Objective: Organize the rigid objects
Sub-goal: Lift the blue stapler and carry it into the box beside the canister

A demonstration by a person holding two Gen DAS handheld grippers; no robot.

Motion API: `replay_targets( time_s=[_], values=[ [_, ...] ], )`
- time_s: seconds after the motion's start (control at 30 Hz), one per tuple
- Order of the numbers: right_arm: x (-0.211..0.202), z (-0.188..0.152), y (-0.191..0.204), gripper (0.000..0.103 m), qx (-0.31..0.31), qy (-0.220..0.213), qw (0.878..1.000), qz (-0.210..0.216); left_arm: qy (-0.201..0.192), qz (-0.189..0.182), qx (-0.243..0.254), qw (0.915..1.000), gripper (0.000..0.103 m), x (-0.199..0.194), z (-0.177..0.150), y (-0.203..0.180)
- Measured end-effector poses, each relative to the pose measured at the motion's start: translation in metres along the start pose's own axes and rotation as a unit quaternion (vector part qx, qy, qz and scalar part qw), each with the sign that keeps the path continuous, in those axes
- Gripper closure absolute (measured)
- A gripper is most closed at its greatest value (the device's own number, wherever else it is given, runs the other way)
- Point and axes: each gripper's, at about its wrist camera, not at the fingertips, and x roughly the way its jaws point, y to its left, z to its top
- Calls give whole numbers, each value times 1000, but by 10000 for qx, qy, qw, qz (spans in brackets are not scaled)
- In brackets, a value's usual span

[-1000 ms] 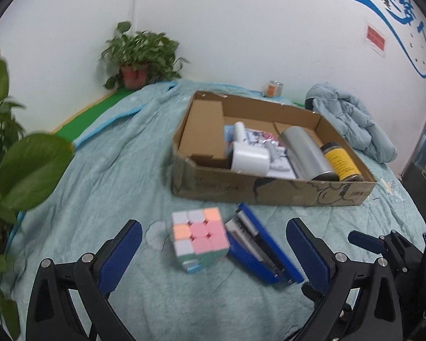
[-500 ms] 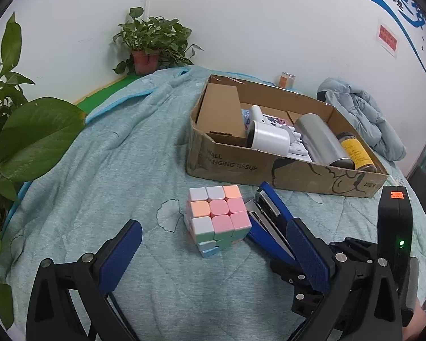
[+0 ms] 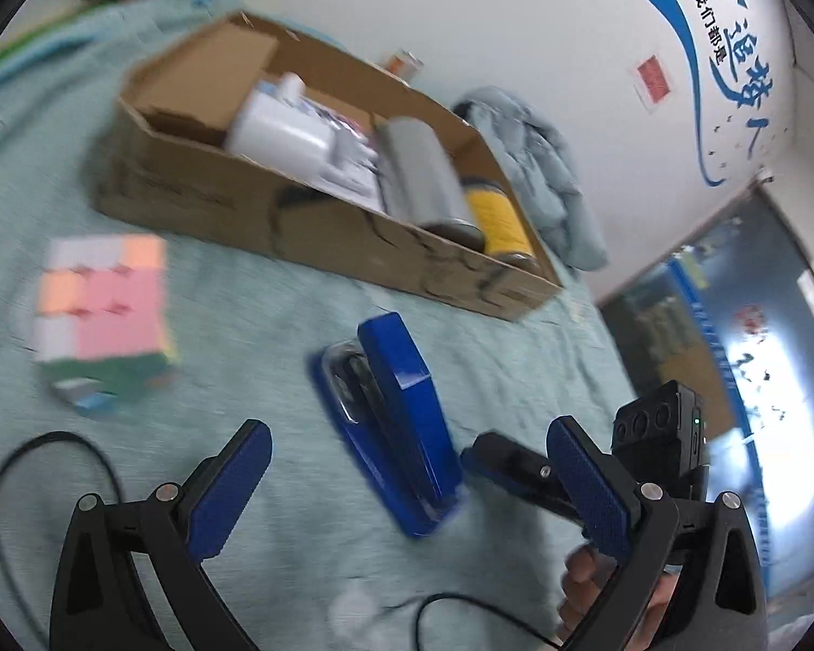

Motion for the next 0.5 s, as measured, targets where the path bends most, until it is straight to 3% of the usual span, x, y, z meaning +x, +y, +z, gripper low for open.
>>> replay_targets(
  time_s=[0.07, 0.1, 0.2, 0.33, 0.5],
  values=[
    [-23, 6, 10, 22, -523, -343, 9971, -442, 139, 65, 16, 9999, 1, 16, 3, -6],
    [-28, 7, 14, 20, -709, -410, 9950, -564, 188, 78, 46, 9998, 1, 22, 5, -9],
    [-32, 2, 31, 21, -1532, -459, 9818, -1022, 301, 91, 15, 9995, 1, 38, 8, -12],
    [-6, -14, 47, 21, -2418, -311, 9591, -1439, 355, 244, -129, 9990, 1, 49, 14, -3],
    [22, -33, 61, 31, -3136, -192, 9343, -1687, 433, 244, -83, 9987, 1, 54, 16, 0]
  ],
)
